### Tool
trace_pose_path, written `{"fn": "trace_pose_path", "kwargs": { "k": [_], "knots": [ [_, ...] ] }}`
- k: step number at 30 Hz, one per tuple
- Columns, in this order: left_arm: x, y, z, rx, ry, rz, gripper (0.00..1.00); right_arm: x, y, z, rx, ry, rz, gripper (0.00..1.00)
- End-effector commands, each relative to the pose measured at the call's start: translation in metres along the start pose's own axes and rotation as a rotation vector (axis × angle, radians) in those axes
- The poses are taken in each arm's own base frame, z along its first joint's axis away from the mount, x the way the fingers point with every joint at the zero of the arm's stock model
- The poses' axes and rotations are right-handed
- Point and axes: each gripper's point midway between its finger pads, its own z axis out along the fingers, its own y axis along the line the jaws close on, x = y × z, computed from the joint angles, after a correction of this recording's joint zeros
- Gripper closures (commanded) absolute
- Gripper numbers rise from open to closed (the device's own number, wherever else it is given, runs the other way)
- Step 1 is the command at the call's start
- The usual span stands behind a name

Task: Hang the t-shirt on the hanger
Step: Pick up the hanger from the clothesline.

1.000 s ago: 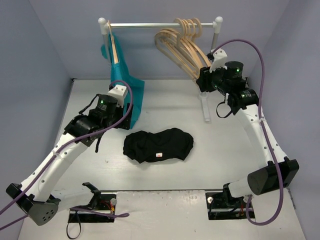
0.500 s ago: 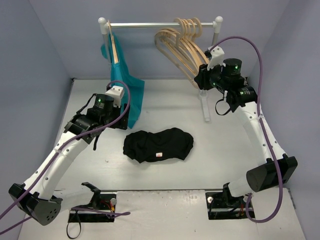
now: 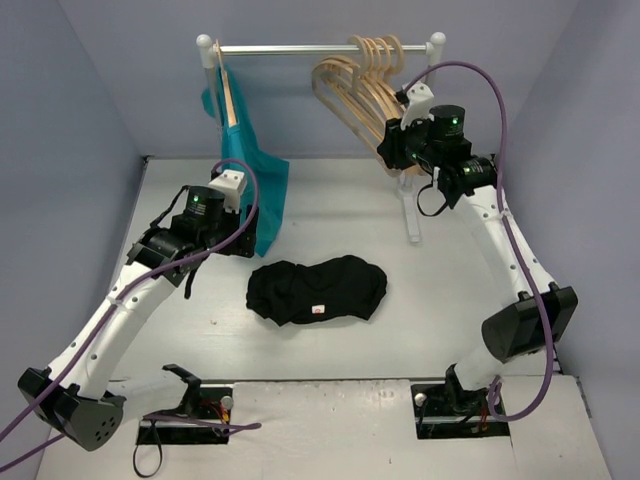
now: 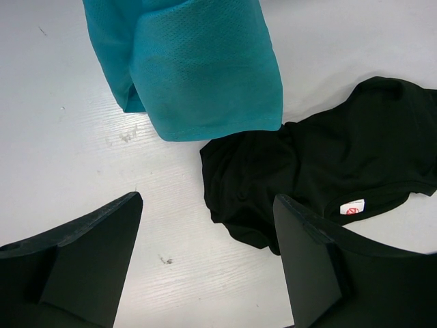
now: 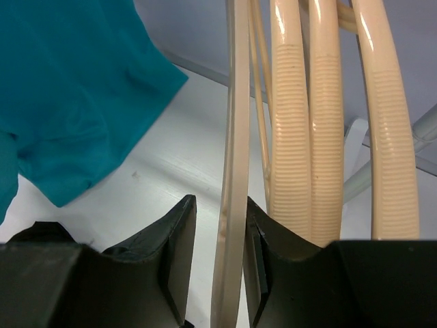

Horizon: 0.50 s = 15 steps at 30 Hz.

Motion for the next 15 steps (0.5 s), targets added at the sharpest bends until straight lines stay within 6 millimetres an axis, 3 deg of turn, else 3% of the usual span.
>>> {"fn": "trace_pose_path", "kwargs": {
  "k": [1,10,15],
  "knots": [
    [-0.015,-0.001,-0.001,0.017,-0.058,-0.016,0.27,-0.043,0.005,-0.002,0.013,-0.118,-0.018,0.72],
    [-0.013,-0.002,0.002,0.024,-0.049,-0.018,0.27,-0.064,0.002,0.001,0.061,-0.157,-0.026,0.73],
    [-0.012,-0.002,0.002,0.025,-0.047,-0.017,0.27,-0.065,0.000,0.009,0.067,-0.153,-0.023,0.76]
  ]
}}
